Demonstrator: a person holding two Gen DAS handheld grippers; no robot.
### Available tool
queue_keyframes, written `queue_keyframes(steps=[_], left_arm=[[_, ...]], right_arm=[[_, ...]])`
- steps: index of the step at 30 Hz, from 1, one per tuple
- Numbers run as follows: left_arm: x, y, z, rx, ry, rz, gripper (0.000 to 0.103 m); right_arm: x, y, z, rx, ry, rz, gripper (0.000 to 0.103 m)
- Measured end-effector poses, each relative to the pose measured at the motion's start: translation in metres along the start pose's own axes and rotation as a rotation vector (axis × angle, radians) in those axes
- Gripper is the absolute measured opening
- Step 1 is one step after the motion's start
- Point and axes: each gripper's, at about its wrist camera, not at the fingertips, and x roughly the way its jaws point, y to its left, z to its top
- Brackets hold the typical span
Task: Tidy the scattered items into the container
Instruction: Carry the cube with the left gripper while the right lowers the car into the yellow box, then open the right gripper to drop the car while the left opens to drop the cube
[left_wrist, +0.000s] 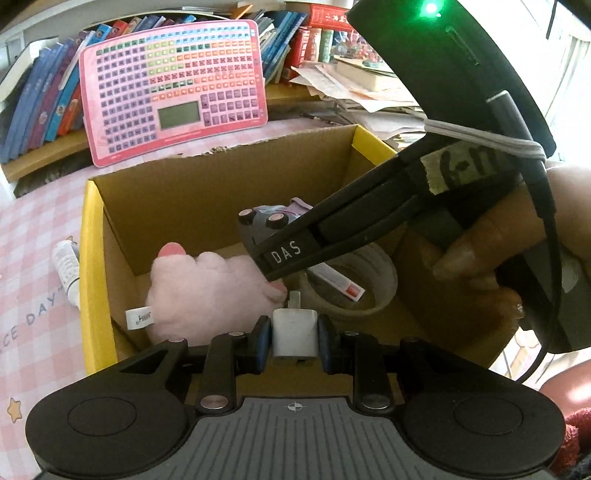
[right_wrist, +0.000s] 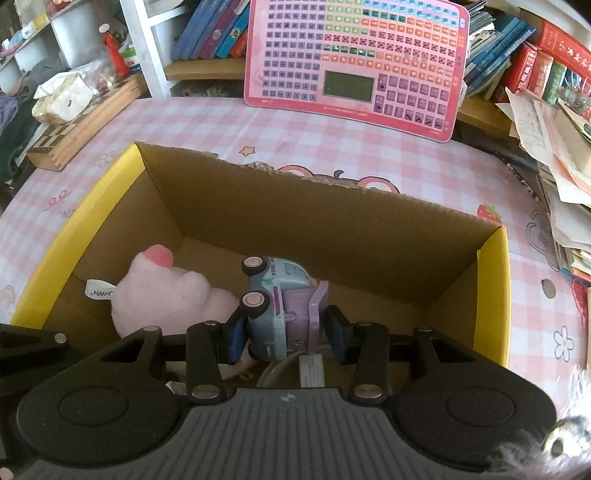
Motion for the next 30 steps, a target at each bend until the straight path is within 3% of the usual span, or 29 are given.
queue_keyframes(steps=[5, 8, 12, 15, 30], left_arm=[[-0.002, -0.003, 0.0, 0.014, -0.005, 0.001, 0.028], [-0.006, -0.006, 0.001, 0.027, -0.016, 0.014, 0.045], [-0.016, -0.01, 0.001, 0.046, -0.049, 0.048, 0.071], [-0.026, -0.011, 0.001, 0.049, -0.08, 0.069, 0.079], [-0.092, 0.005, -0.02, -0.021, -0.196, 0.143, 0.094]], right_arm=[[0.001, -0.001, 0.0, 0.014, -0.007, 0.002, 0.048], [-0.003, -0.001, 0.0, 0.024, -0.02, -0.001, 0.063], [-0.014, 0.003, -0.001, 0.033, -0.051, 0.004, 0.074], [-0.025, 0.007, -0.004, 0.03, -0.082, 0.006, 0.078], [-0.093, 0.023, -0.039, 0.113, -0.236, -0.025, 0.08]])
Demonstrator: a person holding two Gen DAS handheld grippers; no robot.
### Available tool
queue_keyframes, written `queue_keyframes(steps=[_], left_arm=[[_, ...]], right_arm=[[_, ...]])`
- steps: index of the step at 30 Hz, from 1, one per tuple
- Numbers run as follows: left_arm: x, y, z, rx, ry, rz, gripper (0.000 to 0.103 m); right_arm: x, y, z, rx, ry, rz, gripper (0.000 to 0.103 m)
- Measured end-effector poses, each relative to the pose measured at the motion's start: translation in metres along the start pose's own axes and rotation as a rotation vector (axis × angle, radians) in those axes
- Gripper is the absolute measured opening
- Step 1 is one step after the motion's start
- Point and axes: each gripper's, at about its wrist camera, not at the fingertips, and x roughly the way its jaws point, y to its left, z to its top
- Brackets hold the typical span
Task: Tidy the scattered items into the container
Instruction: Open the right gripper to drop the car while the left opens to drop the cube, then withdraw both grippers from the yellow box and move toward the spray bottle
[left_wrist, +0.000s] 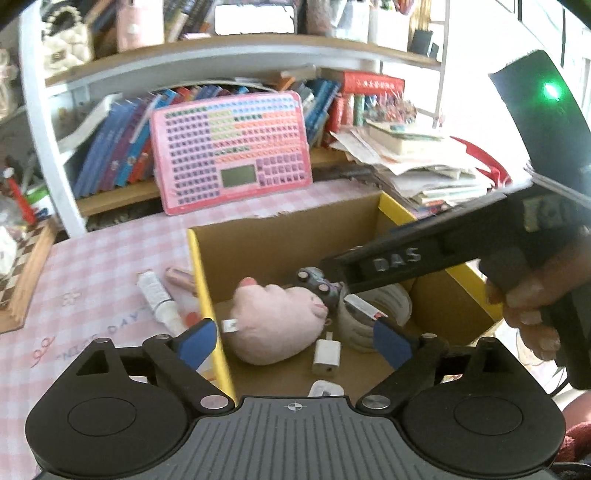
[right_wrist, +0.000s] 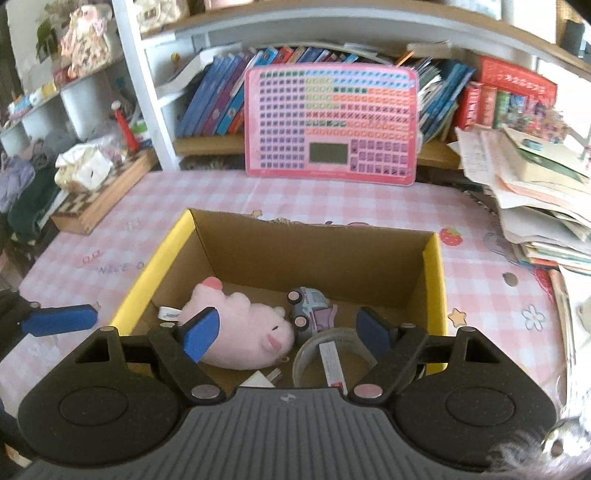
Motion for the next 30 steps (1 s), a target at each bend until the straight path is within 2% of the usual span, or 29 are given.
queue_keyframes(steps=[6, 15, 21, 30], left_arm=[[-0.027, 0.013, -0.018, -0.047, -0.021, 0.025, 0.095], [-0.06, 0.036, -0.038, -0.143, -0.128, 0.051, 0.095], [-0.068, 0.049, -0.047, -0.159, -0.116, 0.114, 0.095], [-0.094, 0.065, -0.074, -0.157, -0.119, 0.138, 0.095]], right_arm=[[-0.032, 0.009, -0.02, 0.037, -0.082, -0.07, 0.082], [-0.074, 0.03, -0.059, 0.064, -0.221, -0.216, 0.088], [-0.085, 0.049, -0.086, 0.072, -0.212, -0.263, 0.09], [-0.101, 0.075, -0.109, 0.141, -0.193, -0.315, 0.091]])
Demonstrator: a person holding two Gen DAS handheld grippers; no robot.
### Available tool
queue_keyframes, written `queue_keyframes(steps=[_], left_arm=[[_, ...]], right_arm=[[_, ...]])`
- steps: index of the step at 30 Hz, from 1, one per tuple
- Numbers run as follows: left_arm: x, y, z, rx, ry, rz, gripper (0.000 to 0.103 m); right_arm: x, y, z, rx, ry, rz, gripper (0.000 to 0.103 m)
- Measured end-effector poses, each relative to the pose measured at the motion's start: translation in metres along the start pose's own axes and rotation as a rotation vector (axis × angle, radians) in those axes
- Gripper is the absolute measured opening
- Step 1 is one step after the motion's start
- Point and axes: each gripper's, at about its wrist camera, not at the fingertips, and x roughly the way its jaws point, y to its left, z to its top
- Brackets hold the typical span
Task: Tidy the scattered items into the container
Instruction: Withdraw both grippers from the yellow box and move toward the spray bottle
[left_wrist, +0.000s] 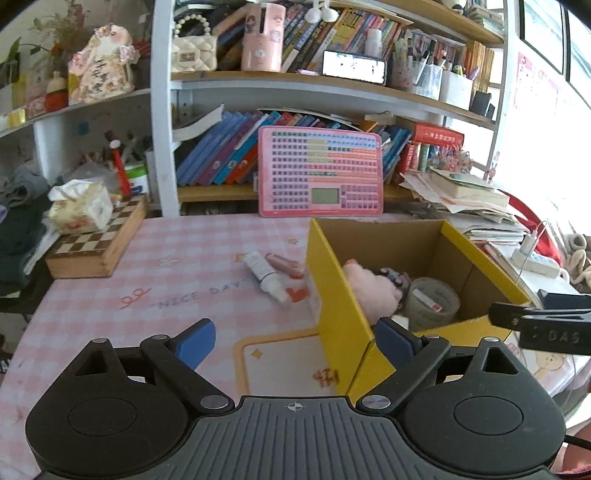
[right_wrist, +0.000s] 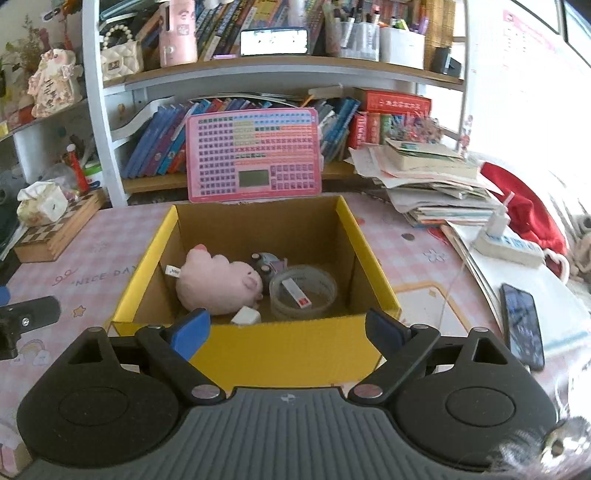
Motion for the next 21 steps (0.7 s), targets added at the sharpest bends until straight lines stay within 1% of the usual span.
queue_keyframes(steps=[6, 16, 21], left_arm=[[-0.021, 0.013, -0.013, 0.019, -0.007, -0.023, 0.095], [-0.042, 0.026, -0.025, 0.062, -0.007, -0.074, 0.096], [-0.051, 0.032, -0.034, 0.111, -0.005, -0.069, 0.096]], right_arm=[[-0.025, 0.013, -0.015, 0.007, -0.041, -0.062, 0.091], [-0.054, 0.028, -0.04, 0.038, -0.031, -0.124, 0.092], [-0.063, 0.038, -0.051, 0.041, -0.021, -0.146, 0.093]])
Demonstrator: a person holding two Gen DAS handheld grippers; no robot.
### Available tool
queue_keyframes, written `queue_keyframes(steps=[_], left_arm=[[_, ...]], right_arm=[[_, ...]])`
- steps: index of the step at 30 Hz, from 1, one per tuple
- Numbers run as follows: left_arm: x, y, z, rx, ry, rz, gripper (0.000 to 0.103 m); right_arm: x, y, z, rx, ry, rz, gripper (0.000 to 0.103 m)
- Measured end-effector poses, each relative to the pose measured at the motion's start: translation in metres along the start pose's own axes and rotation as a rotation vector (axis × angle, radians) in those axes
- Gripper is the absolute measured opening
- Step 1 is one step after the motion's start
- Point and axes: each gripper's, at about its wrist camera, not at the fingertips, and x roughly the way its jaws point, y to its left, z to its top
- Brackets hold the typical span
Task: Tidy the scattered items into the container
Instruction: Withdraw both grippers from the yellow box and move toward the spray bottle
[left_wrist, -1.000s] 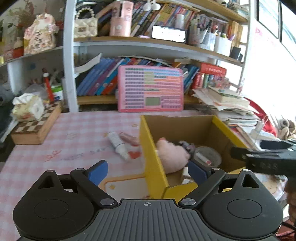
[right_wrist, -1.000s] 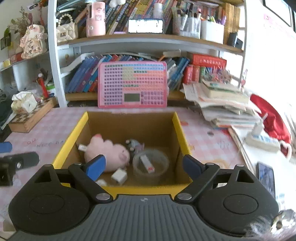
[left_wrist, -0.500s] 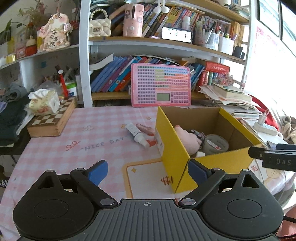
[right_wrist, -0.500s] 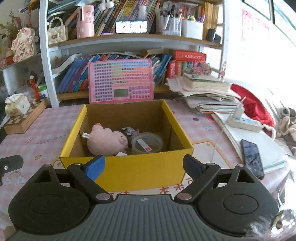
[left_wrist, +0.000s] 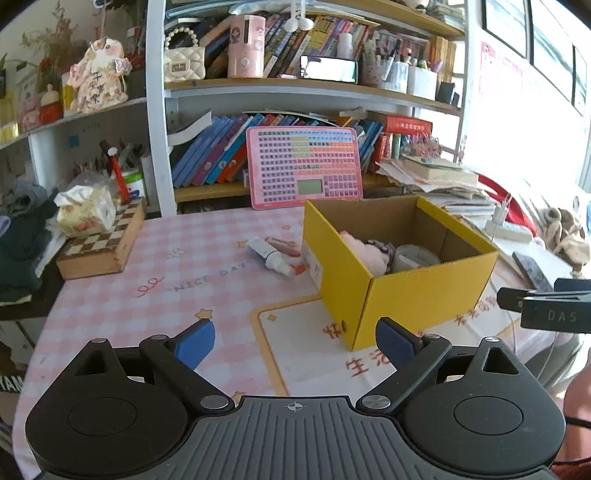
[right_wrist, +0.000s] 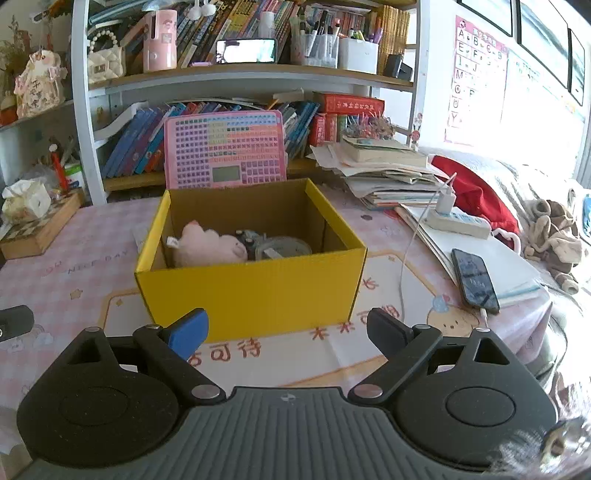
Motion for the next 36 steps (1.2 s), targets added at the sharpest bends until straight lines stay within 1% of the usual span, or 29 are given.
queue_keyframes(steps=[3, 7, 14, 20, 23, 28, 36], left_arm=[[-0.004, 0.004, -0.007, 0.017, 0.014, 0.001, 0.096], [-0.008, 0.011, -0.016, 0.024, 0.04, -0.006, 0.096], [-0.015, 0.03, -0.03, -0.002, 0.088, -0.007, 0.096], [-0.023, 0.047, -0.038, -0.029, 0.106, 0.007, 0.096], [-0.029, 0.055, -0.04, -0.042, 0.097, 0.016, 0.096], [-0.037, 0.066, -0.043, -0.056, 0.092, 0.035, 0.096], [-0.047, 0.084, -0.045, -0.09, 0.08, 0.08, 0.096]], right_arm=[[-0.003, 0.008, -0.007, -0.009, 0.019, -0.004, 0.093], [-0.002, 0.02, -0.015, -0.008, 0.077, 0.02, 0.093], [0.002, 0.041, -0.029, 0.007, 0.2, 0.069, 0.093], [0.002, 0.064, -0.035, -0.033, 0.247, 0.119, 0.093], [-0.002, 0.078, -0.037, -0.069, 0.251, 0.147, 0.093], [-0.008, 0.098, -0.036, -0.133, 0.228, 0.185, 0.093], [-0.017, 0.141, -0.032, -0.294, 0.155, 0.266, 0.093]])
